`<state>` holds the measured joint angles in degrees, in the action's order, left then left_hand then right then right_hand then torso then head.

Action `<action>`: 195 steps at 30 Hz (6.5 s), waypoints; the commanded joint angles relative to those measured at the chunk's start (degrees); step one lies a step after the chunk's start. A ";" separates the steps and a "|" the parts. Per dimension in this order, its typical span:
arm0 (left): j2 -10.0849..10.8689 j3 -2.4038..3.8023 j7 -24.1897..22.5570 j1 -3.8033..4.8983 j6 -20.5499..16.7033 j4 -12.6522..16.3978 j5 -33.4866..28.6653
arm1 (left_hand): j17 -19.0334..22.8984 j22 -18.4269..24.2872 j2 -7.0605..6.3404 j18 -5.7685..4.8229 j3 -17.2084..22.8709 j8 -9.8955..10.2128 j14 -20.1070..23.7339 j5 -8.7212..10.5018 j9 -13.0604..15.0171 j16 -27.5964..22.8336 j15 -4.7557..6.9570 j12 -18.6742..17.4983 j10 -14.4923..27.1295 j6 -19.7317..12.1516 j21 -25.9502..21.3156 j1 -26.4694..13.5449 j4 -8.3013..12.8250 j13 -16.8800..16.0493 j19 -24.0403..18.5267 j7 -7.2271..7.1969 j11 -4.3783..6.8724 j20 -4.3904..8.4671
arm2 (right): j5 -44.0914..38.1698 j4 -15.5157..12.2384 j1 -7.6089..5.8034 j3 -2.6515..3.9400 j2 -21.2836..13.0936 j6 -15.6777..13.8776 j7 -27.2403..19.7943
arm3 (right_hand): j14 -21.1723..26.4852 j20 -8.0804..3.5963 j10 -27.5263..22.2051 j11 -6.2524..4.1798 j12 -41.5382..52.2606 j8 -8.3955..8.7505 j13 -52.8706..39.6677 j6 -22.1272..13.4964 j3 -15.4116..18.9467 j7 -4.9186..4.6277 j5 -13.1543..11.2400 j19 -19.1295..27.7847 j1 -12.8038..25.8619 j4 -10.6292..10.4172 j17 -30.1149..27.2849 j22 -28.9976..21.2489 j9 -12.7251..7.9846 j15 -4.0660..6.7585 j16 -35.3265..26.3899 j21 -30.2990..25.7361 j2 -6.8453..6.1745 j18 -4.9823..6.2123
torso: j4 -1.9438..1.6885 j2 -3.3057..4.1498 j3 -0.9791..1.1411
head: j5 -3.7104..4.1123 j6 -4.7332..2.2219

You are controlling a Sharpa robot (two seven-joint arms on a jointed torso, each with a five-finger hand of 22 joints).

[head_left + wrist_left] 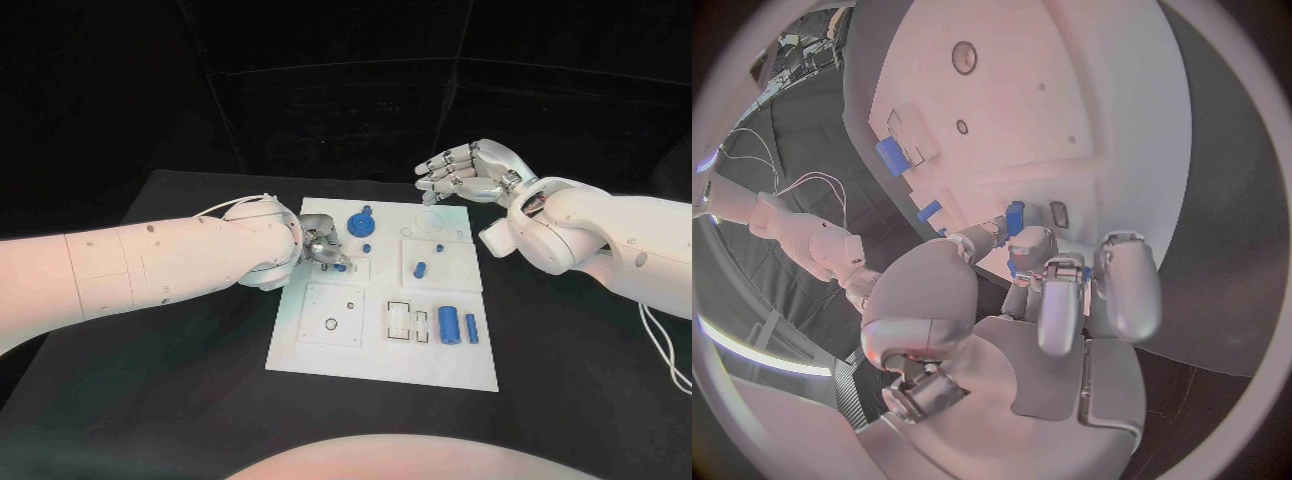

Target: Assemble the parts on the task board

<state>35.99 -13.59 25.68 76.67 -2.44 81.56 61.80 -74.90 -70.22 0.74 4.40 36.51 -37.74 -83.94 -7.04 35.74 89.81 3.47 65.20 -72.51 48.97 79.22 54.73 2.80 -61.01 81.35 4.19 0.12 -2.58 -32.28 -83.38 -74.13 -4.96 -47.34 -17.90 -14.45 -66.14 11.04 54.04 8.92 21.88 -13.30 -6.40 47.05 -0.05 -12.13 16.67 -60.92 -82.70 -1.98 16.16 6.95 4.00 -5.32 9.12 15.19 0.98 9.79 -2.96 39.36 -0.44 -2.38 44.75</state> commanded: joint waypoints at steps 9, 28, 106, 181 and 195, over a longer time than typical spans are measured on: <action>-0.67 -0.04 0.34 -0.04 1.97 -0.63 -0.27 | -15.10 -0.18 -1.57 -0.49 3.96 -1.03 -6.06 0.16 -0.99 0.19 0.75 0.61 -0.85 0.88 0.15 -4.63 2.61 -0.47 0.38 -1.09 0.79 0.38 | -0.45 -0.25 -0.10 0.03 0.06 0.38 -0.77 | 0.16 0.29 -0.39 0.18 0.33 -0.35 0.14 -0.27 -0.29 -0.84 0.36 -0.16 0.37 -0.03 -0.09 -0.10 -0.06 -0.38 -0.31 -0.34 -0.16 0.49 | 0.03 0.03 0.02 | 0.17 0.17; -1.63 -0.03 0.31 -0.02 2.52 -1.95 -0.63 | -15.10 -0.17 -1.64 -0.48 2.07 -1.38 -6.06 0.15 -2.39 0.19 0.97 1.08 -1.11 1.73 -0.01 -8.30 -0.37 -0.72 0.41 -1.35 1.00 0.62 | -0.46 -0.35 -0.10 0.03 0.23 0.19 -0.90 | 0.23 0.35 -0.62 0.25 0.41 -0.38 0.44 -0.48 -0.47 -0.90 0.37 -0.11 0.43 0.05 -0.23 -0.26 -0.07 -0.44 -0.48 -0.62 -0.22 0.49 | 0.02 0.05 -0.01 | 0.24 0.78; -1.50 -0.02 0.21 0.04 3.62 -2.60 -1.23 | -15.10 -1.41 -3.11 -0.71 -1.45 -3.24 -6.06 0.33 -7.97 0.19 1.32 3.23 -3.37 4.30 0.31 -15.50 -3.95 -2.65 0.99 -1.94 1.46 0.99 | -0.46 -0.24 -0.09 0.03 0.30 0.41 -0.98 | 0.26 0.42 -0.73 0.31 0.54 -0.42 0.65 -0.60 -0.57 -0.96 0.38 -0.12 0.64 0.00 -0.33 -0.38 -0.06 -0.51 -0.60 -0.83 -0.23 0.49 | 0.00 0.01 -0.05 | 0.24 1.74; -11.74 2.91 -0.84 4.05 19.21 -28.33 -0.76 | -15.10 1.68 1.30 0.07 -32.23 -1.29 -6.06 4.00 -15.14 0.19 -0.86 -2.61 4.31 -1.13 -2.67 -2.45 -11.59 6.45 -0.64 0.90 -1.10 -1.14 | -0.46 1.78 0.00 0.02 2.49 1.20 -1.20 | 0.19 0.48 -0.80 0.33 0.77 -0.54 0.92 -0.68 -0.71 -0.97 0.46 -0.22 0.90 -0.07 -0.44 -0.53 -0.03 -0.53 -0.69 -1.07 -0.21 0.52 | 0.23 0.37 -0.38 | -0.35 -0.52; -12.47 2.91 -0.74 3.74 20.77 -28.88 -0.75 | -15.10 1.55 1.82 0.05 -32.95 -1.66 -6.06 4.01 -14.34 0.19 -0.71 -2.55 4.33 -1.23 -2.65 -0.62 -10.97 6.65 -0.61 0.74 -0.94 -0.97 | -0.46 1.79 0.00 0.02 2.56 1.23 -1.20 | 0.16 0.48 -0.83 0.32 0.86 -0.59 1.03 -0.71 -0.84 -0.96 0.54 -0.27 0.87 -0.01 -0.48 -0.58 -0.02 -0.52 -0.72 -1.15 -0.18 0.54 | 0.28 0.41 -0.43 | -0.32 -0.28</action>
<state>23.63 -10.72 25.39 80.36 17.09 52.75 60.71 -74.90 -68.62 2.46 4.41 3.89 -39.06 -84.06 -3.15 21.34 89.81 2.55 62.33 -67.88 47.40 76.38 53.63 -8.13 -54.37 80.33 5.09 -1.02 -3.59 -32.69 -81.52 -74.04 -4.98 -44.83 -17.06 -15.05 -65.92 11.27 53.64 9.32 22.56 -13.53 -5.42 46.81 -0.71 -11.88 16.90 -61.14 -82.48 -1.96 15.72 6.42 4.01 -5.54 8.64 14.31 0.76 9.80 -2.67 39.74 -0.86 -2.75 44.42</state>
